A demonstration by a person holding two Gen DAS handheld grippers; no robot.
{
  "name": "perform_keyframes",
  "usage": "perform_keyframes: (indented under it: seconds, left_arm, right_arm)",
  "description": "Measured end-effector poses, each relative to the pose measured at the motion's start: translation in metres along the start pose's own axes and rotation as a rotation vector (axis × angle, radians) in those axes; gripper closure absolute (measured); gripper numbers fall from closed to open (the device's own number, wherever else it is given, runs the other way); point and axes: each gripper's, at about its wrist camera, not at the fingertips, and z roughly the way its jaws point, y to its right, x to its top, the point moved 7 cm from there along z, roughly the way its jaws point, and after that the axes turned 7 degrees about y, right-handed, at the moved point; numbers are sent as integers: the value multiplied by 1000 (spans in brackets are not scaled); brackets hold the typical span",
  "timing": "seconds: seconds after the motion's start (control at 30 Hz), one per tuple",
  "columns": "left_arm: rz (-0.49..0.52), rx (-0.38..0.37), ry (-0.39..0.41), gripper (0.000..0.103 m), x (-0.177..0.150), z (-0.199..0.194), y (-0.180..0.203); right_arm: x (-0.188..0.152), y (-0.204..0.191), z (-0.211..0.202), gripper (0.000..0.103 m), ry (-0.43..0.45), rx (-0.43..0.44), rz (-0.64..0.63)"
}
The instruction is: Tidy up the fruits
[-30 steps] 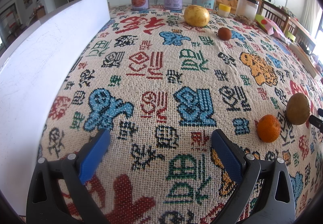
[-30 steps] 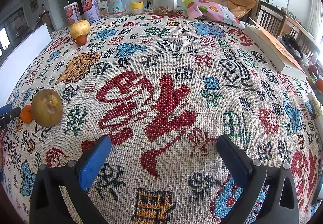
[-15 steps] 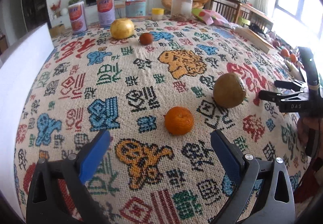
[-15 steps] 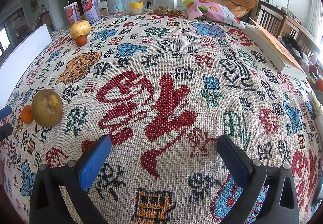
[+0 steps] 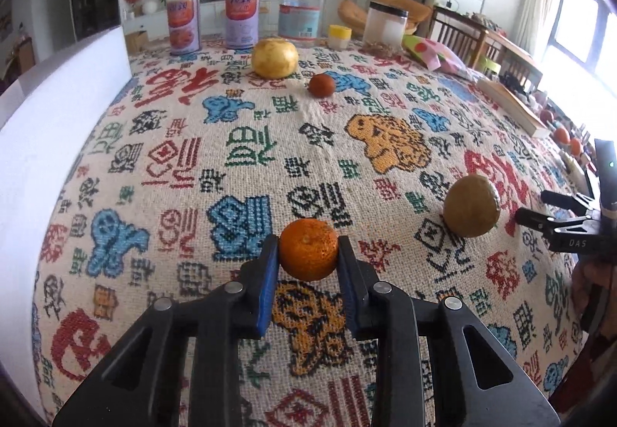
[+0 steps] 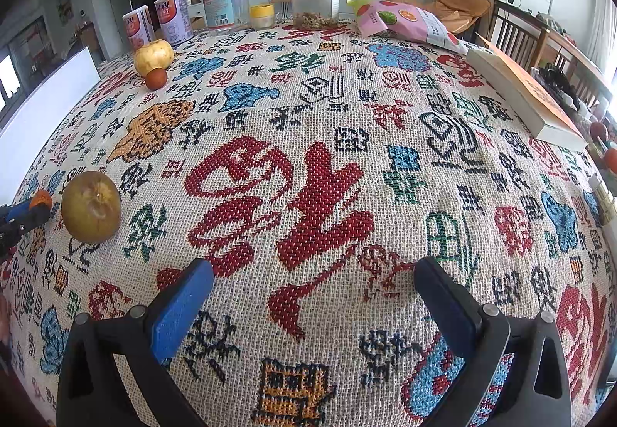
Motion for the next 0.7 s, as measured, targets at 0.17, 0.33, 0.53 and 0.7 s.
perform_keyframes:
  seconds: [0.17, 0.33, 0.53, 0.7]
  left_arm:
    - [7, 70, -29, 72, -8, 1, -38]
    - [18, 131, -36, 32, -18, 4, -48]
    - [0, 144, -68, 17, -21, 9, -54]
    - [0, 134, -72, 14, -22, 11, -54]
  right_arm:
    - [0, 0, 0, 0, 0, 0, 0]
    - [0, 0, 0, 0, 0, -1, 0]
    - [0, 0, 0, 0, 0, -1, -1]
    - [0, -2, 0, 0, 2, -2, -8]
